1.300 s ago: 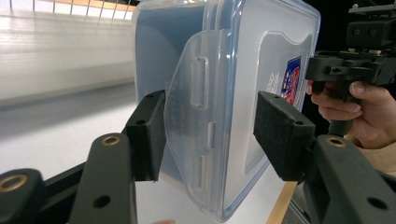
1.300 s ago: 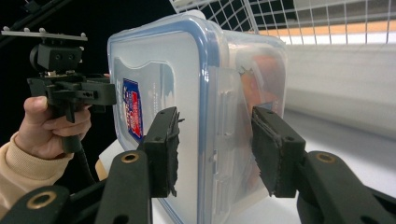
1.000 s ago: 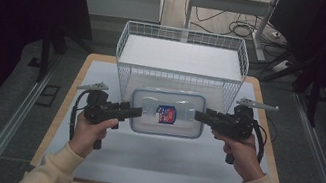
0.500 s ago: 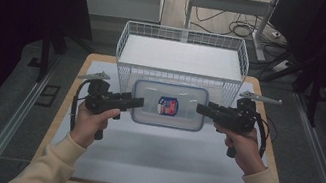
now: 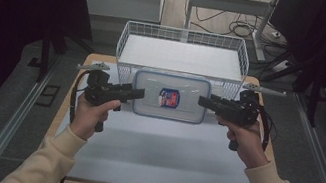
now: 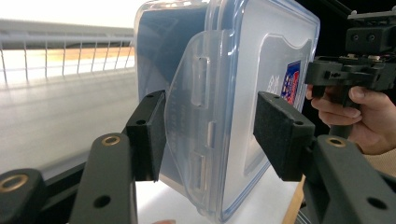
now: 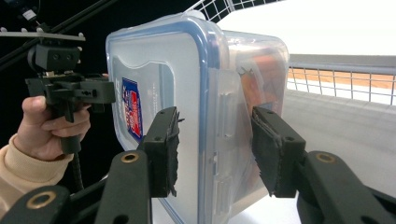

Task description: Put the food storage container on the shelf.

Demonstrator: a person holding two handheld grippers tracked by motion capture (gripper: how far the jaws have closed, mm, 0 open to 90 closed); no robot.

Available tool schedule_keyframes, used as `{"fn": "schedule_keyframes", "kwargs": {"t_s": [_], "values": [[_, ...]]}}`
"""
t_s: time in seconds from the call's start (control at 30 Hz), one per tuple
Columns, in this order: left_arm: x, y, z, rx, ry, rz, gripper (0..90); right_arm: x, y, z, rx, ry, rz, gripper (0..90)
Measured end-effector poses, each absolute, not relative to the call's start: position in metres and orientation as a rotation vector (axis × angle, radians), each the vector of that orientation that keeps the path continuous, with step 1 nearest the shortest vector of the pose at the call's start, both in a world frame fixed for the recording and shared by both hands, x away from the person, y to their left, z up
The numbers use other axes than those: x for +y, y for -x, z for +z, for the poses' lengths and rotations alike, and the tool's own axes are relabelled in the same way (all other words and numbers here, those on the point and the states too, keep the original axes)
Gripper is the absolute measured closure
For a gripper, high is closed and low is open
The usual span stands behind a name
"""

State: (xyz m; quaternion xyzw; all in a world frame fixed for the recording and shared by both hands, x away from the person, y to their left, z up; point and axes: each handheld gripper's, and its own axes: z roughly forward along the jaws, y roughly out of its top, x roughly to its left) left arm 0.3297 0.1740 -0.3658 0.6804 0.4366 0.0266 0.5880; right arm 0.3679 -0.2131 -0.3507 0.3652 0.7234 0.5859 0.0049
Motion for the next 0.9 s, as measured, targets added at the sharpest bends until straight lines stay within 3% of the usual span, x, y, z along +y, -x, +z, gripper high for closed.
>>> {"fn": "schedule_keyframes", "kwargs": {"t_s": [0.9], "values": [[0.178, -0.379, -0.313, 1.002, -1.59, 0.09, 45.9, -0.207, -0.416, -0.298, 2.258, -1.119, 1.82, 52.7]]}}
